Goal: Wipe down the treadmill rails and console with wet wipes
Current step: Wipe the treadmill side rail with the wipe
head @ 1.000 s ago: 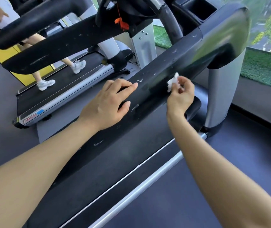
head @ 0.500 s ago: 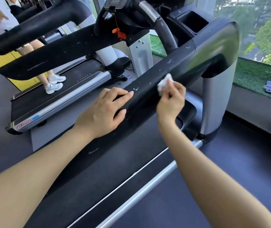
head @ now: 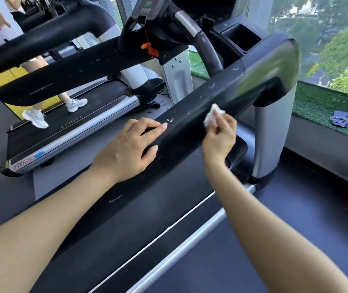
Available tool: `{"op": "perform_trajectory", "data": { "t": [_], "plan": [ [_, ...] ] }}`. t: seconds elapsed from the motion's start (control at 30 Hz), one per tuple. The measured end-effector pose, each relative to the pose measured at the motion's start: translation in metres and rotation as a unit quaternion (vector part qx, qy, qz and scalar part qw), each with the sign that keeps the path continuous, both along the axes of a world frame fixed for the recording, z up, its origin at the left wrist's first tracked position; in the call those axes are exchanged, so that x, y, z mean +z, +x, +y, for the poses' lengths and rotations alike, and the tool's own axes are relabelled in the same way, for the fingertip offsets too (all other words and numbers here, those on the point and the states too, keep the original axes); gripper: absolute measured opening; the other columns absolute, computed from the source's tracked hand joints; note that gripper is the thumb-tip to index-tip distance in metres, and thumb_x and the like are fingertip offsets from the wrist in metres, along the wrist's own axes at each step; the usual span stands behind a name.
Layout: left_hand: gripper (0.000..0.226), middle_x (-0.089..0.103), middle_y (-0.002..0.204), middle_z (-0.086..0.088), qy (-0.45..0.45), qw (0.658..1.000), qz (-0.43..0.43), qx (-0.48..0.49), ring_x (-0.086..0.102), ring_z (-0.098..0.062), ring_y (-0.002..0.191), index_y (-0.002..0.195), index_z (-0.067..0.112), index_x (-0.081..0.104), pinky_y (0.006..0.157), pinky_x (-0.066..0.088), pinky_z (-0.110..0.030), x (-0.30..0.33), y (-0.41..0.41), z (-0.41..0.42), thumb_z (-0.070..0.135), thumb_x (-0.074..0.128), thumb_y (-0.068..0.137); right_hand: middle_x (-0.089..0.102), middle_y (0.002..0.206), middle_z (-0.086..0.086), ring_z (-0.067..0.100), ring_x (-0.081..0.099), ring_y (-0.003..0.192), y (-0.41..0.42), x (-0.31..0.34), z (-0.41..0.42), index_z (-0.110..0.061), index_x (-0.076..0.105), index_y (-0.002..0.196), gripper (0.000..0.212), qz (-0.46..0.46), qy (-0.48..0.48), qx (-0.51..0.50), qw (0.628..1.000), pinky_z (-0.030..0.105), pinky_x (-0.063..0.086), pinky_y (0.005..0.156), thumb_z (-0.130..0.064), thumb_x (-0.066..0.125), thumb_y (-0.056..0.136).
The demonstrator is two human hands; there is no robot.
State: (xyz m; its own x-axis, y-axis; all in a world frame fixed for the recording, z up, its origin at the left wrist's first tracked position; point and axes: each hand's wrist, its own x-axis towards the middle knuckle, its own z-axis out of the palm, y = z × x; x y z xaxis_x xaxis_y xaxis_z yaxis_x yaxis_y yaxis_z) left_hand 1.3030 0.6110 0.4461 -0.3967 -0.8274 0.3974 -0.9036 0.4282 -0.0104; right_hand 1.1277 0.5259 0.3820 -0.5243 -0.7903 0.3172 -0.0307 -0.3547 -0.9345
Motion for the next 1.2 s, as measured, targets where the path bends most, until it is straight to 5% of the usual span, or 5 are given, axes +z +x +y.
{"op": "perform_trajectory", "data": {
  "t": [0.4, 0.57, 0.83, 1.03, 1.2],
  "plan": [
    [0.054, 0.047, 0.125, 0.001, 0.006, 1.000, -0.004, -0.003, 0.042, -0.022, 0.109, 0.140, 0.014, 0.046, 0.099, 0.041, -0.035, 0.001, 0.000, 0.000, 0.033, 0.039, 0.089, 0.050, 0.106, -0.005, 0.006, 0.053, 0.086, 0.039, -0.031, 0.070, -0.010, 0.069, 0.114, 0.029, 0.163, -0.134, 0.119, 0.970, 0.024, 0.049, 0.082, 0.002, 0.057, 0.090],
    [0.054, 0.048, 0.125, 0.001, 0.009, 1.000, 0.008, -0.007, 0.041, -0.020, 0.110, 0.139, 0.015, 0.047, 0.099, 0.040, -0.034, 0.001, 0.000, 0.000, 0.032, 0.038, 0.090, 0.043, 0.099, -0.009, -0.009, 0.047, 0.078, 0.013, -0.011, 0.018, -0.008, 0.065, 0.120, 0.033, -0.005, -0.007, 0.050, 0.999, 0.013, 0.039, 0.087, 0.004, 0.052, 0.092],
    [0.056, 0.048, 0.124, -0.001, 0.004, 1.000, 0.010, -0.021, 0.038, -0.017, 0.107, 0.139, 0.012, 0.047, 0.093, 0.041, -0.031, -0.001, 0.002, -0.002, 0.033, 0.035, 0.088, 0.049, 0.108, -0.016, 0.001, 0.048, 0.095, 0.070, -0.042, 0.111, -0.001, 0.065, 0.112, 0.028, 0.113, -0.090, 0.137, 0.980, 0.009, 0.039, 0.088, 0.001, 0.050, 0.089],
    [0.049, 0.049, 0.124, -0.002, 0.000, 1.000, 0.014, -0.024, 0.035, -0.018, 0.107, 0.139, 0.011, 0.047, 0.091, 0.044, -0.036, -0.002, 0.002, -0.002, 0.020, 0.050, 0.091, 0.047, 0.093, -0.005, -0.013, 0.054, 0.071, 0.053, -0.023, 0.080, -0.020, 0.067, 0.101, 0.020, -0.140, 0.082, 0.059, 0.985, 0.005, 0.039, 0.078, -0.008, 0.052, 0.097],
    [0.049, 0.049, 0.124, -0.004, -0.014, 0.999, -0.002, -0.031, 0.038, -0.022, 0.109, 0.139, 0.010, 0.046, 0.093, 0.040, -0.034, -0.003, 0.003, -0.003, 0.016, 0.053, 0.091, 0.047, 0.089, -0.015, 0.005, 0.055, 0.074, 0.100, -0.026, 0.141, -0.018, 0.069, 0.102, 0.020, -0.125, 0.045, 0.102, 0.986, 0.022, 0.046, 0.094, -0.009, 0.052, 0.098]
  ]
}}
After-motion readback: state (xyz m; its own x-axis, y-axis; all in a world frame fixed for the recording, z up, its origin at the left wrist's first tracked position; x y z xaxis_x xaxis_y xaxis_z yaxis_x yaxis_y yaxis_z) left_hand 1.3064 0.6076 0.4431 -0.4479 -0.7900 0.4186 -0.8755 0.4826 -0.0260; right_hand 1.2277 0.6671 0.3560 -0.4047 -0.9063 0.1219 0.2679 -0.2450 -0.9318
